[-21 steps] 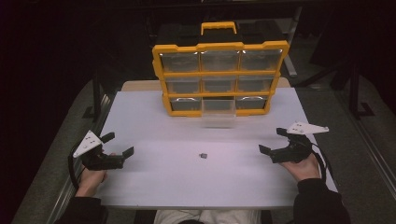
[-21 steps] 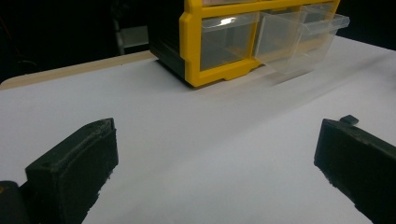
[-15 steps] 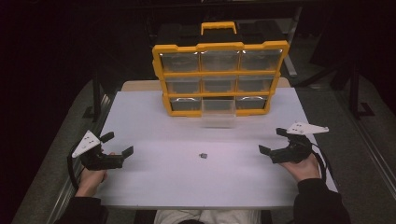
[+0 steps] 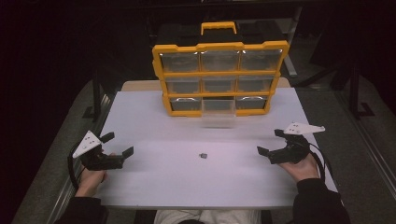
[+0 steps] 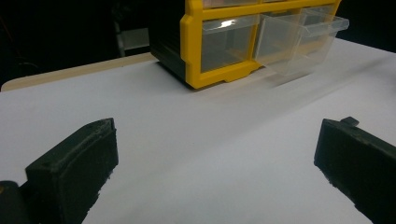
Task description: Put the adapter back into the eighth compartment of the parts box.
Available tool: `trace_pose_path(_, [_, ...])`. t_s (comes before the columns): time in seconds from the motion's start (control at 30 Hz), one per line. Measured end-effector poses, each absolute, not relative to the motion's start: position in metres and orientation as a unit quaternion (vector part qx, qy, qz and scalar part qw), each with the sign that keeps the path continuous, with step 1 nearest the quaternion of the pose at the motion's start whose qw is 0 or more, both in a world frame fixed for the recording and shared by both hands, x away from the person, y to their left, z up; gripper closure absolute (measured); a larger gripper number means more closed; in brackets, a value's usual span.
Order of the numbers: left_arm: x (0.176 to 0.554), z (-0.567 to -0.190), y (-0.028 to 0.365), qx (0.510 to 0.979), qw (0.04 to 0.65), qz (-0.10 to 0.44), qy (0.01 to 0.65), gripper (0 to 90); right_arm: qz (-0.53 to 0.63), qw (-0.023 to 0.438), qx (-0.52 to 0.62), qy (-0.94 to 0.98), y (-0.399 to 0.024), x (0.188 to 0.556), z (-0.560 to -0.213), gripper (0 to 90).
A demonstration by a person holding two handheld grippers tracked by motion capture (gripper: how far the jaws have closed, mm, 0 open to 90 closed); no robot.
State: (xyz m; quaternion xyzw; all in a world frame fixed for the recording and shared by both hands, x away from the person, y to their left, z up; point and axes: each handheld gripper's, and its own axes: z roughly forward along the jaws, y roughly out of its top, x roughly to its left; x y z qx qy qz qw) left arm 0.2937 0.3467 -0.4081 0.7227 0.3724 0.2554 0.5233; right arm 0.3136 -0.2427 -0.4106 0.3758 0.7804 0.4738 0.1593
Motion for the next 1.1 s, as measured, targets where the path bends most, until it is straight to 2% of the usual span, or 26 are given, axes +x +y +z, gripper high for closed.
trace_pose_path(0.27, [0.293,-0.408,0.349,0.714,0.529,0.258,0.38,0.0,0.463,0.156,0.371,0.79,-0.238,0.315,-0.411,0.0])
trace_pose_path(1.1, [0.293,-0.41,0.345,0.727,0.524,0.249,0.368,0.0,0.436,0.15,0.344,0.818,-0.218,0.326,-0.396,0.0])
